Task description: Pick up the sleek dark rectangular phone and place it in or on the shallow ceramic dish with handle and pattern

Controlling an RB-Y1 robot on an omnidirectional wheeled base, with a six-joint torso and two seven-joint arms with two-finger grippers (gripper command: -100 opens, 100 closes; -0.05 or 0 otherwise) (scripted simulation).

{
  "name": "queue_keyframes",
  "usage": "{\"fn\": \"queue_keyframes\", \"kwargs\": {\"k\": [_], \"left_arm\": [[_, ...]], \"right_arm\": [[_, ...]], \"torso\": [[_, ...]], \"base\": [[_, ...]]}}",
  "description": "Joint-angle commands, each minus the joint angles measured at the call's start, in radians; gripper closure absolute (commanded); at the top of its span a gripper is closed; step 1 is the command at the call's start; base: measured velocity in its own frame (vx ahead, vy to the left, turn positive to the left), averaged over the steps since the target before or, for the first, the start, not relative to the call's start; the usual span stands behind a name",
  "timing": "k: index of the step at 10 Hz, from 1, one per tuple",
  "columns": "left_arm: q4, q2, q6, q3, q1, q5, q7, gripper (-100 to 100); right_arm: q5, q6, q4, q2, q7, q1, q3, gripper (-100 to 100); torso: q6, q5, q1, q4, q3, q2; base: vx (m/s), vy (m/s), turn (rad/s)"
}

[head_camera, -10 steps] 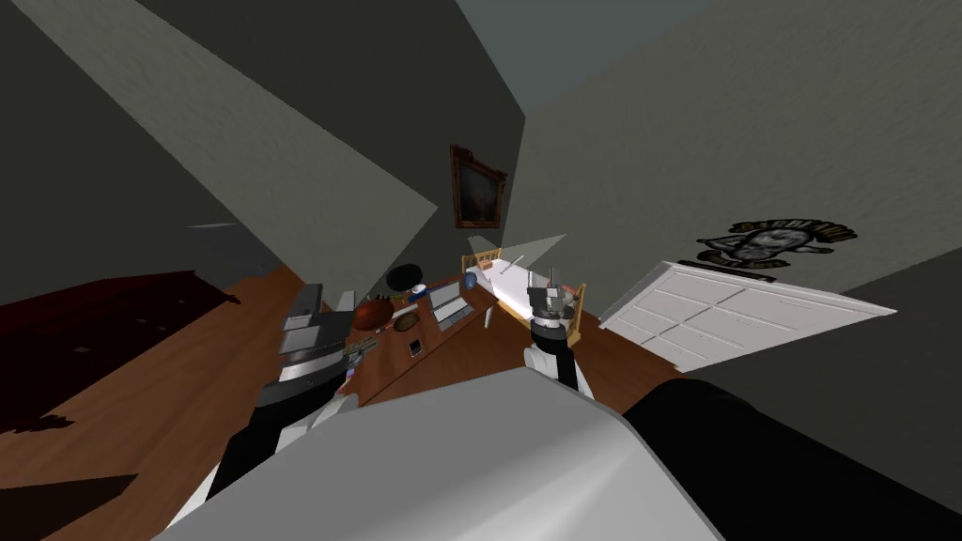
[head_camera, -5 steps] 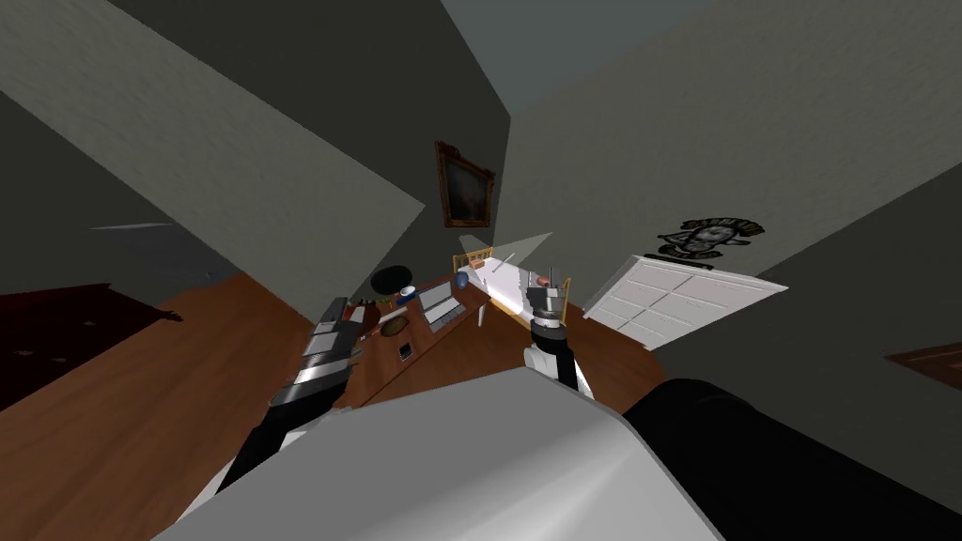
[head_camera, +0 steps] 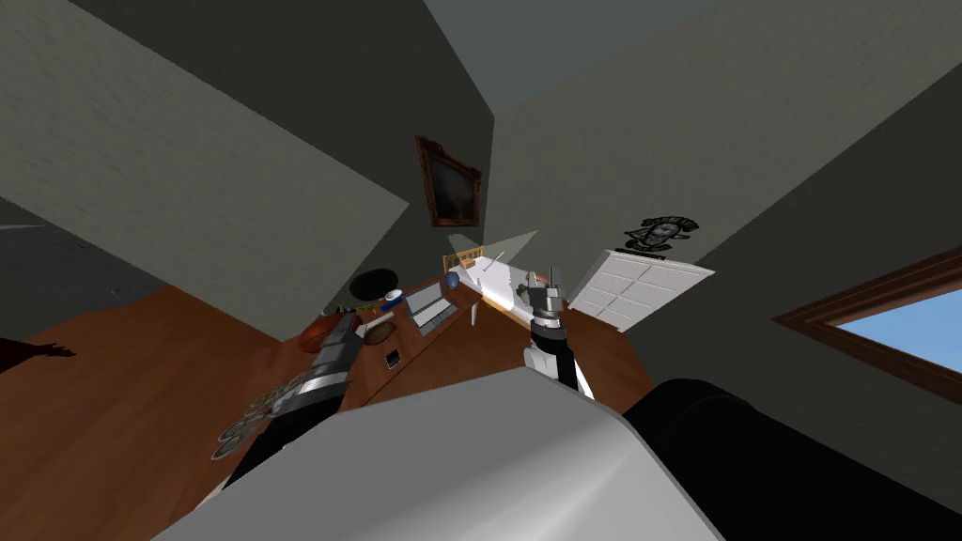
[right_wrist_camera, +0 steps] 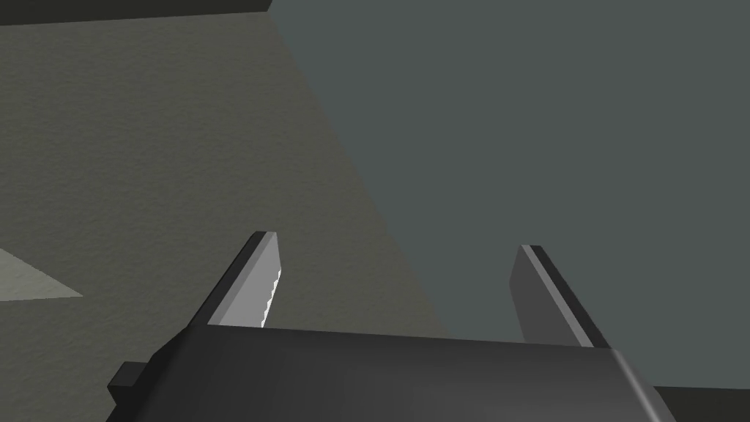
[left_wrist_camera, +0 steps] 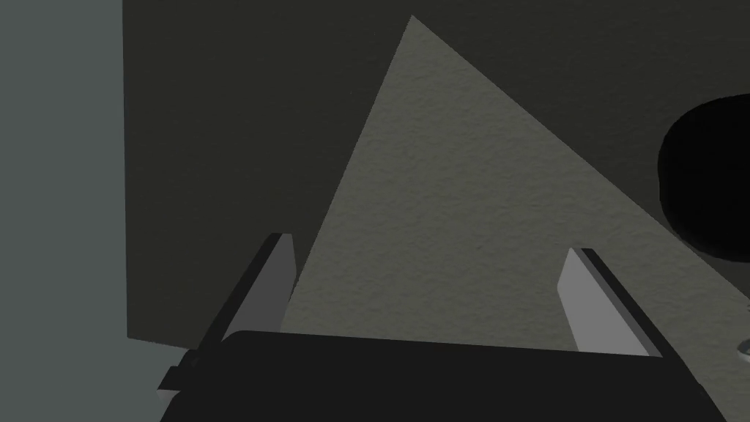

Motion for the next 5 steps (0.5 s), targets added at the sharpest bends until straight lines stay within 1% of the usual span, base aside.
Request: {"fn": "queue_keyframes", "kwargs": {"k": [1,2,3,4,5], "left_arm": [[0.041,0.004,0.013,0.002,-0.009,0.007,0.000,-100],[0.070,0.009,0.042,0.003,-0.001,0.021,-0.003,-100],[0.082,0.009,0.042,0.003,-0.001,0.021,-0.003,-100],[0.122,0.015,0.073,0.004,0.006,0.036,-0.006,-100],[0.125,0.015,0.073,0.004,0.006,0.036,-0.006,-100]], "right_arm": [[0.000,0.000,0.000,0.000,0.000,0.000,0.000,0],[0.000,0.000,0.000,0.000,0.000,0.000,0.000,0],[0.000,0.000,0.000,0.000,0.000,0.000,0.000,0],[0.000,0.000,0.000,0.000,0.000,0.000,0.000,0],[0.000,0.000,0.000,0.000,0.000,0.000,0.000,0]], "torso": [[0.000,0.000,0.000,0.000,0.000,0.000],[0.000,0.000,0.001,0.000,0.000,0.000],[0.000,0.000,0.001,0.000,0.000,-0.001],[-0.001,0.000,0.001,0.000,0.000,0.000],[0.000,0.000,0.001,0.000,0.000,-0.001]], "base": [[-0.007,-0.019,-0.090],[-0.006,-0.021,-0.187],[-0.009,-0.014,-0.095],[-0.011,-0.023,-0.226],[-0.007,-0.015,-0.112]]}}
